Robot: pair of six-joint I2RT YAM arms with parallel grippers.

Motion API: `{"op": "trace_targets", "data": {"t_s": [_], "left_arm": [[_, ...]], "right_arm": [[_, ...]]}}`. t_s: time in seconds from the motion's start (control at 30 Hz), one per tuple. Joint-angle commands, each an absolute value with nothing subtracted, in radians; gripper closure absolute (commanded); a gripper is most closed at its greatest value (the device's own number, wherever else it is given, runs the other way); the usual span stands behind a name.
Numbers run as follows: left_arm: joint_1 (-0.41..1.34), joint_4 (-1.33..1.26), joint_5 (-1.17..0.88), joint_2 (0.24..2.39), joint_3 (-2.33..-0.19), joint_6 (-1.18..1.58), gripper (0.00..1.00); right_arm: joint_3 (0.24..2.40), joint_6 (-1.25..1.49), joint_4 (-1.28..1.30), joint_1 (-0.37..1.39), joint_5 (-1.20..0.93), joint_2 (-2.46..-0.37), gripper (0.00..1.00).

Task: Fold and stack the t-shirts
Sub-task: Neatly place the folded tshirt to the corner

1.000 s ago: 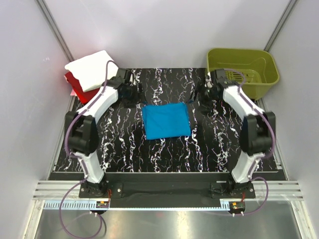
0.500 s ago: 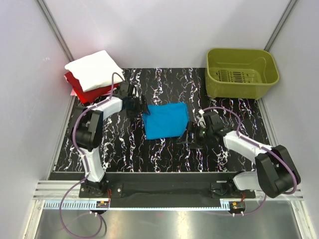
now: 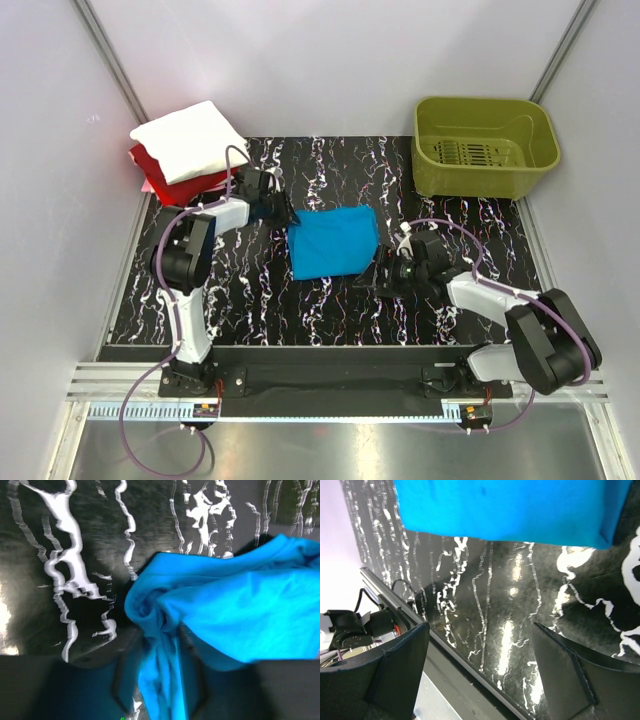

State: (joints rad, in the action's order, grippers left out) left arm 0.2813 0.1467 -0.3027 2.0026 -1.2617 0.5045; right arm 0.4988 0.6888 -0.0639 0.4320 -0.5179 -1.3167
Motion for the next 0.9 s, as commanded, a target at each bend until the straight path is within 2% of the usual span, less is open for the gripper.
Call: {"op": "trace_targets", "data": {"t_s": [0.0,0.07,0.1,0.2,0.4,0.67,0.87], "left_arm": [[0.293,0.077,-0.342,2.045,-1.200,0.528,0.73],[0.295,0.057,-0.357,2.019,-1.186,0.535,0.94],[0.295,0.048,-0.357,2.002,-1.175,0.546,1.00],[0.293,0.060,-0.347,1.915,-1.166,0.542,1.00],[0.276,0.254,-0.331,1.841,-1.351,0.499,1.00],[0.245,0.422,-0.334,1.910,-1.607,0.456,1.00],[0.196,0.480,-0.443,2.023,-1.811,0.506,1.00]], "right_arm": [[0.525,0.690,-0.121,0.439,-0.543,-1.358,0.11],[0.526,0.690,-0.123,0.437,-0.545,-1.362,0.11],[0.526,0.690,-0.123,0.437,-0.545,-1.361,0.11],[0.520,0.692,-0.129,0.437,-0.545,-1.355,0.12],[0.518,0.692,-0.130,0.439,-0.546,-1.356,0.12],[0.514,0.692,-0.138,0.434,-0.551,-1.355,0.12],[0.503,0.698,-0.155,0.422,-0.566,-1.359,0.12]]}}
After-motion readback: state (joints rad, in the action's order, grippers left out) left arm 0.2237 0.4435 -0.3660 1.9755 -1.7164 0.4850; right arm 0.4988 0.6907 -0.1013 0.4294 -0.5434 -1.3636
